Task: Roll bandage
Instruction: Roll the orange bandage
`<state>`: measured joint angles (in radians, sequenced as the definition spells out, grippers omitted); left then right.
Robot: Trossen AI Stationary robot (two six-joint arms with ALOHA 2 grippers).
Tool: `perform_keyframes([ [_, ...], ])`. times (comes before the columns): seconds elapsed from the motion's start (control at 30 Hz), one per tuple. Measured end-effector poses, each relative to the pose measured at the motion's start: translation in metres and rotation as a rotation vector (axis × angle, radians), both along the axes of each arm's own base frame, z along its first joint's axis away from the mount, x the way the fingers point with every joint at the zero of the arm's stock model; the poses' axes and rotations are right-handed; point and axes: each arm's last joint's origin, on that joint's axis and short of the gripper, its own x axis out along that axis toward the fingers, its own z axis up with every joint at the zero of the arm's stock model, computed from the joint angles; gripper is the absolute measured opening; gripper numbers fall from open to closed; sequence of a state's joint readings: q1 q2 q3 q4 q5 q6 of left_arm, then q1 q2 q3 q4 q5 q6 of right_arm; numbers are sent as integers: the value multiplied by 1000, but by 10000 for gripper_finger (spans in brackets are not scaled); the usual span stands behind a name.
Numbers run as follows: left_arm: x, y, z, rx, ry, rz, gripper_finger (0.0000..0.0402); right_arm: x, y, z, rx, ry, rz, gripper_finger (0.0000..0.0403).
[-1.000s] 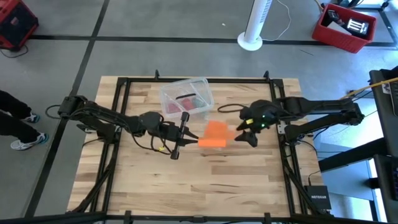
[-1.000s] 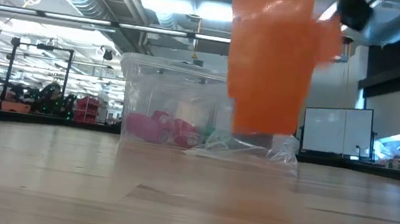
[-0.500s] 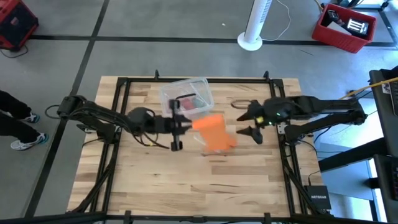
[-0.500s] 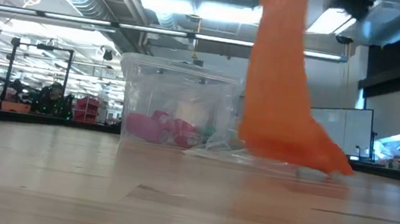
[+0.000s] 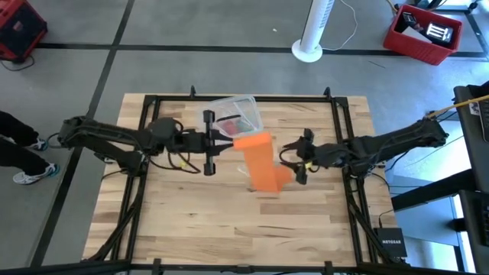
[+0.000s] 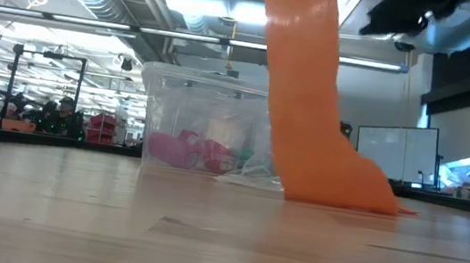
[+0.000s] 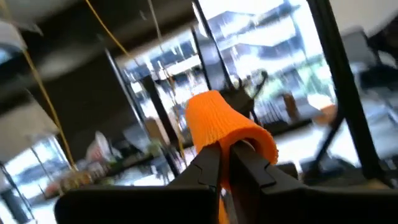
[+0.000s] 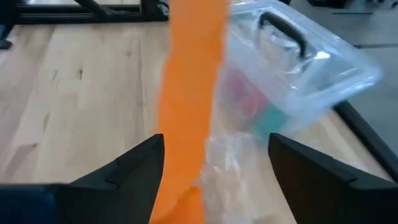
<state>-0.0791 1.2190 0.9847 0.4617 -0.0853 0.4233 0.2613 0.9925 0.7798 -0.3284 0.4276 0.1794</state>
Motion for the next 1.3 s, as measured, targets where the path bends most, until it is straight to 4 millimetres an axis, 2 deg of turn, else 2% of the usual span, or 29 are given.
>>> perform_keyframes([
  [0.13,2,4,0,5,26,18,11,12,2,-27,34,-113,55,287],
  [0.27,1,10,1,-1,16,38,11,20,-3,-52,-7,-195,15,287],
  [0.5,1,32,2,-45,8,108,11,32,-15,-81,-31,-134,-55,287],
  [0.77,-1,53,3,-124,-7,167,11,36,-14,-83,-26,-149,-48,287],
  [1.07,-3,66,4,-181,-30,201,11,36,-14,-83,-27,-148,-48,287],
  [1.3,-4,68,4,-202,-31,202,11,35,-15,-86,-4,-121,-61,287],
])
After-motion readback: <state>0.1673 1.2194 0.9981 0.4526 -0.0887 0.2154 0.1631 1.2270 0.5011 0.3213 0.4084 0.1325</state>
